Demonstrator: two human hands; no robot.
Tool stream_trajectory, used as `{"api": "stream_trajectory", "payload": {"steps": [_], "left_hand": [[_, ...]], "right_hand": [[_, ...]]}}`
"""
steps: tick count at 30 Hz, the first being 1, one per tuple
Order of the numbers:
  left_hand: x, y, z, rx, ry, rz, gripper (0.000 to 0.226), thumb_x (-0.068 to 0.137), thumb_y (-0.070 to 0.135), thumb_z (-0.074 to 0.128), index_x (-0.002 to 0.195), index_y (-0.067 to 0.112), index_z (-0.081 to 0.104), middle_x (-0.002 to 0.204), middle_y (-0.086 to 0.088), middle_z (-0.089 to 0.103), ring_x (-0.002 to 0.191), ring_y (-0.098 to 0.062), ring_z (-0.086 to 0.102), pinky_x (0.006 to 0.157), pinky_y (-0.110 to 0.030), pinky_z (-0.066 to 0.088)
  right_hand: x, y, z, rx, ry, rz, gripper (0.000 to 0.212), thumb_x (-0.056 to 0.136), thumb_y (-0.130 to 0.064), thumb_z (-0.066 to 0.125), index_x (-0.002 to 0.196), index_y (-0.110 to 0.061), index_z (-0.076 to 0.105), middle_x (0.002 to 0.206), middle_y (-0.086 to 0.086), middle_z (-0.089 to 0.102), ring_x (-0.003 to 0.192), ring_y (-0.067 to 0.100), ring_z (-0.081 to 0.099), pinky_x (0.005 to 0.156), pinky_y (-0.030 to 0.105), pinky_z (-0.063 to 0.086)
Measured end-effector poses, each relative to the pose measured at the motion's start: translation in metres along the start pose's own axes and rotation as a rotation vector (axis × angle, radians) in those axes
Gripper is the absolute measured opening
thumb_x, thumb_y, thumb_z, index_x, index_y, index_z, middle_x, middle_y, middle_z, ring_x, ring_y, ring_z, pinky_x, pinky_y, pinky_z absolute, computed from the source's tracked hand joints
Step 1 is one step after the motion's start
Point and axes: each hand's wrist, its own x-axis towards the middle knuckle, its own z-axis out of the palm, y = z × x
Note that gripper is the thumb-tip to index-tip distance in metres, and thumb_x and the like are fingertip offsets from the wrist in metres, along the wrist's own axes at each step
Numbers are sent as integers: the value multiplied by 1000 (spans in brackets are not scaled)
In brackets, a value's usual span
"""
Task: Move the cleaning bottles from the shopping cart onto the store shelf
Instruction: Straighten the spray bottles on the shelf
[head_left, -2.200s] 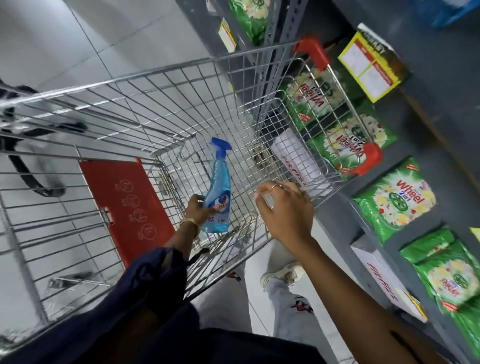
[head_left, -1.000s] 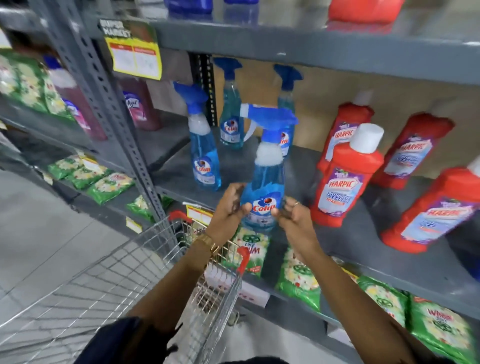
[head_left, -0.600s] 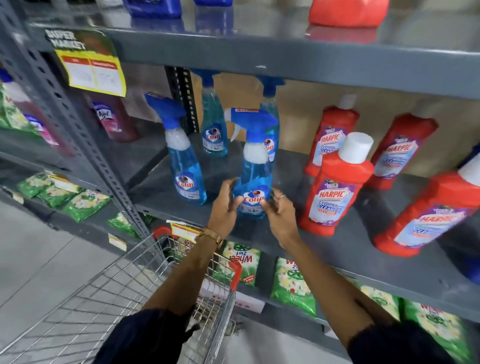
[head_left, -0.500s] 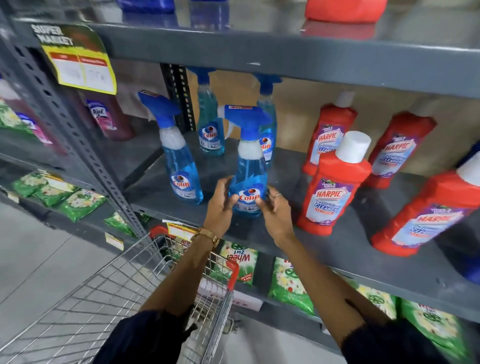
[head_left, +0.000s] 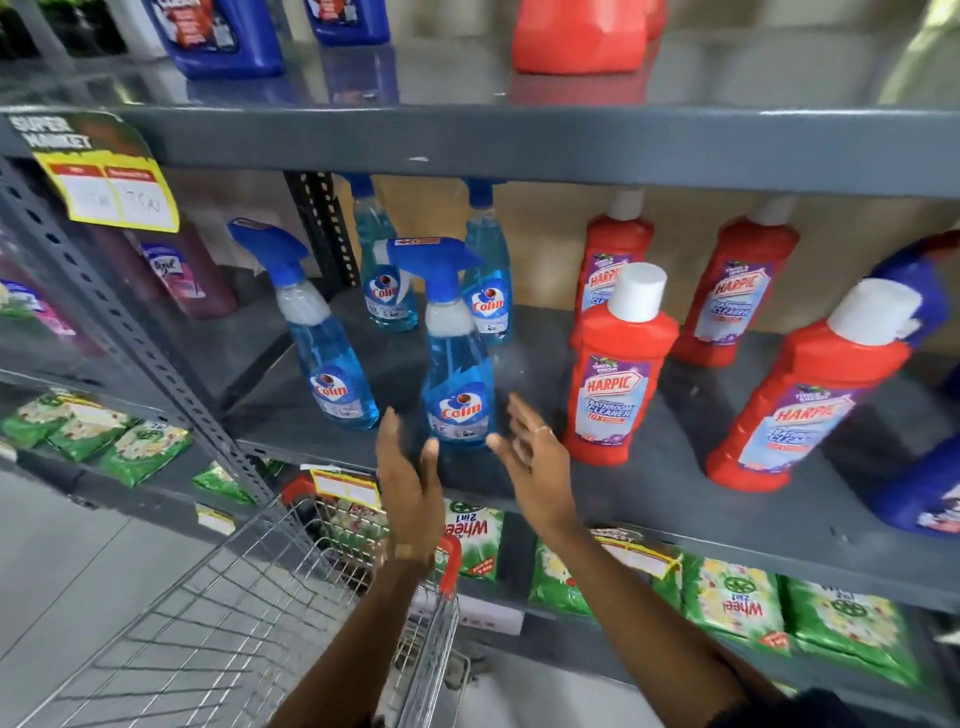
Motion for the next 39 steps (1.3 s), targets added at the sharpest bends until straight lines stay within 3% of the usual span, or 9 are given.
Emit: {"api": "stream_trajectory", "payload": {"steps": [5, 8, 11, 13, 19, 25, 30, 35, 39], "left_hand": [[-90, -10, 35, 460, -357, 369, 52, 90, 51, 38, 130, 19, 47, 140, -9, 52, 132, -21, 43, 113, -33, 33], [-114, 1, 74, 660, -558, 745, 47, 87, 46, 44, 120, 16, 60, 131, -10, 62, 124, -28, 57, 110, -36, 36], [-114, 17, 114, 745, -606, 890, 56, 83, 46, 51, 124, 9, 60, 133, -13, 61, 126, -29, 55, 108, -47, 41], [-113, 29, 135, 846, -636, 860, 68, 76, 51, 61, 127, 7, 58, 133, -14, 61, 126, -29, 55, 104, -49, 44], [-118, 40, 155, 1007, -691, 719, 78, 77, 61, 53, 131, 4, 54, 136, -17, 58, 128, -29, 53, 105, -47, 46], [-125, 45, 160, 1026, -649, 682, 78, 80, 63, 51, 131, 4, 53, 136, -16, 58, 127, -30, 54, 102, -48, 48], [-136, 51, 175, 1008, -616, 649, 81, 83, 63, 43, 135, 1, 48, 140, -20, 52, 132, -35, 48, 106, -54, 42], [-145, 63, 193, 1025, -564, 536, 92, 88, 66, 15, 136, -8, 41, 142, -27, 47, 135, -39, 42, 112, -56, 33], [-150, 67, 201, 996, -503, 444, 99, 86, 67, 0, 136, -8, 41, 142, -27, 46, 135, -38, 42, 114, -54, 31]], "right_hand": [[-64, 13, -61, -177, 431, -83, 20, 78, -39, 72, 93, -42, 60, 92, -15, 68, 89, 4, 64, 78, 15, 47], [-73, 14, -112, -245, 858, -108, 53, 67, -37, 81, 110, -38, 50, 108, -3, 51, 105, 25, 52, 92, 37, 44], [-54, 16, -158, -413, 950, 13, 108, 53, -31, 91, 139, -6, 31, 138, 19, 41, 129, 37, 36, 110, 47, 27], [-39, 16, -181, -406, 854, 103, 122, 47, -28, 94, 142, 2, 24, 145, 24, 37, 133, 36, 33, 113, 44, 25], [-29, 29, -200, -352, 842, 135, 71, 46, -36, 92, 102, -10, 58, 98, 14, 68, 91, 31, 64, 80, 34, 49], [-29, 33, -200, -311, 813, 121, 75, 45, -45, 90, 104, -15, 53, 101, 9, 66, 95, 29, 63, 84, 38, 54], [-52, 22, -205, -255, 853, -35, 121, 55, -42, 88, 146, -14, 14, 149, 1, 24, 140, 11, 21, 112, 9, 13], [-86, 18, -266, -462, 1142, -137, 120, 58, -56, 80, 143, 3, 17, 147, 27, 25, 138, 31, 21, 117, 21, 8], [-74, 15, -316, -372, 1047, 93, 127, 49, -37, 92, 145, 0, 17, 148, 24, 30, 138, 35, 28, 118, 41, 19]]}}
